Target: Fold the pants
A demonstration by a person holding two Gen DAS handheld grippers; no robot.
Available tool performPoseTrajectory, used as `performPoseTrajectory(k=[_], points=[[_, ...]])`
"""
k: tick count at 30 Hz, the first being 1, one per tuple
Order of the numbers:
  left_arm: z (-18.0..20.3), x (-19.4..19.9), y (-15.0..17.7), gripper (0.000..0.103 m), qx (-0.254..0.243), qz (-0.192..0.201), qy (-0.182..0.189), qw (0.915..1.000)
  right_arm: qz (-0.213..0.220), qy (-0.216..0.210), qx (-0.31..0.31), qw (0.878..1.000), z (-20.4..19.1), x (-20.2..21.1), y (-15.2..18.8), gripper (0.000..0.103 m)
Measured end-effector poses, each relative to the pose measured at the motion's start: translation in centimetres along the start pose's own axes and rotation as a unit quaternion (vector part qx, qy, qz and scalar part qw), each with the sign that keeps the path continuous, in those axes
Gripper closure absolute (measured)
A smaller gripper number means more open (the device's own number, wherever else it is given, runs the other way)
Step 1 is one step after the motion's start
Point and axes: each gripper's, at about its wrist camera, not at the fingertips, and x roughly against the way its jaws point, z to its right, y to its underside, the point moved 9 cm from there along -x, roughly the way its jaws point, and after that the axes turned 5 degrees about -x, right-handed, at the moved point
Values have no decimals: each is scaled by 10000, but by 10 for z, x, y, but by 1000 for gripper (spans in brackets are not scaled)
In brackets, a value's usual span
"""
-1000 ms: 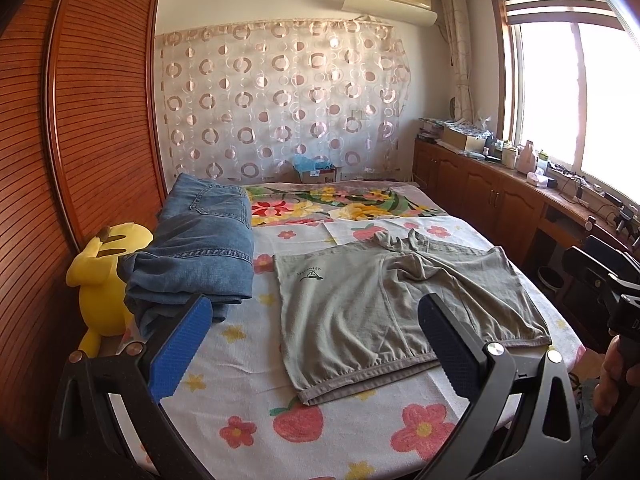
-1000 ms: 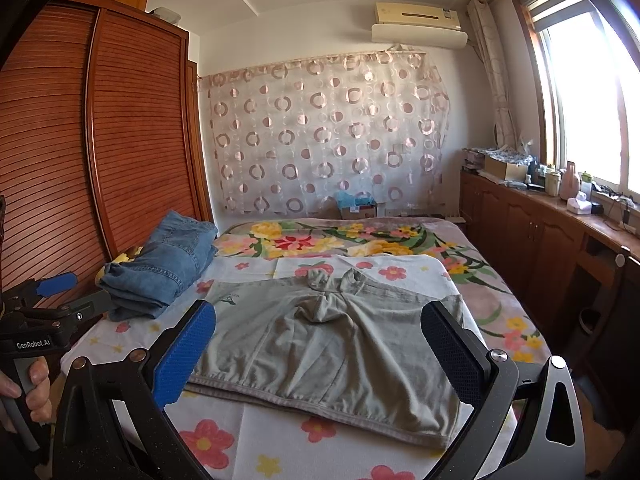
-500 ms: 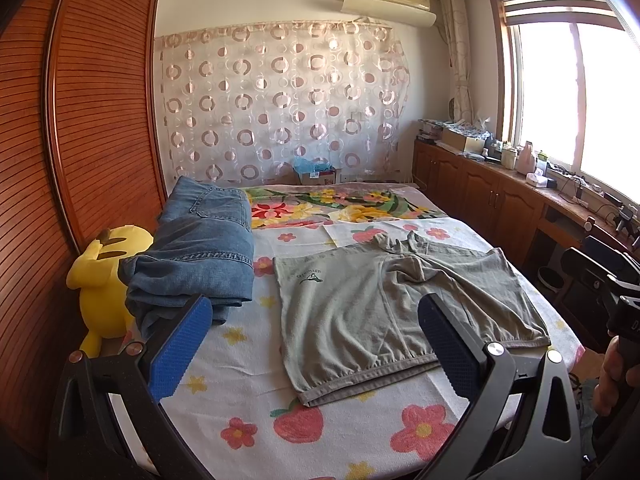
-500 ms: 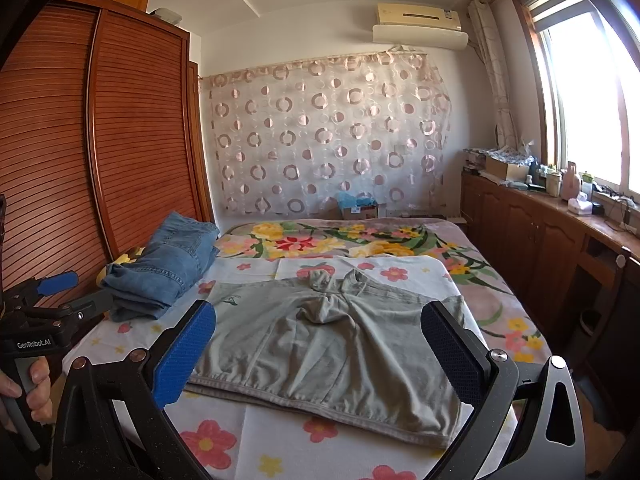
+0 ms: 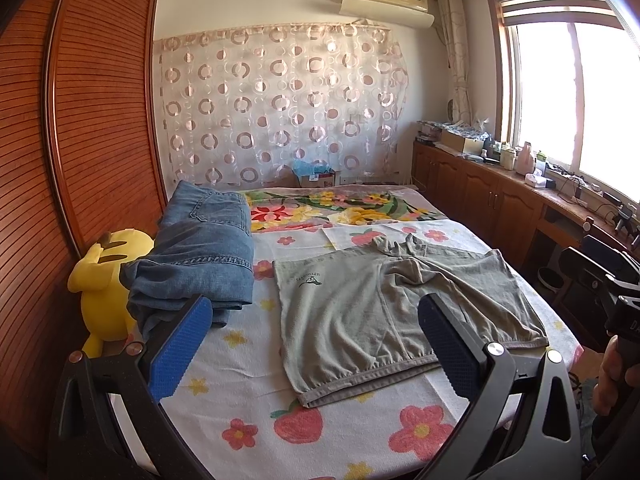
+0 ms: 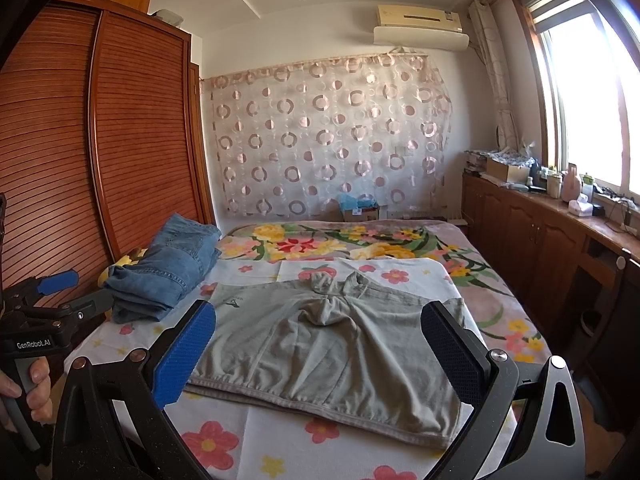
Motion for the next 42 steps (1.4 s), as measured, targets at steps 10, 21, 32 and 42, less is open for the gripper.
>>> performPoseTrajectory(k=[10, 21, 32, 42], points=[[4, 2, -3, 0, -31, -11, -3, 10000, 7, -9, -3, 10000, 0, 0, 1, 1], [6, 1, -1, 0, -35, 0, -11, 10000, -2, 20, -24, 10000, 3, -2, 4, 1], [27, -20, -15, 0, -388, -156, 306, 9987, -95, 149, 87, 9998, 15, -10, 5, 1], [52, -59, 0, 0, -652, -526, 869, 9927, -299, 143, 275, 9991, 28, -23, 7, 1]])
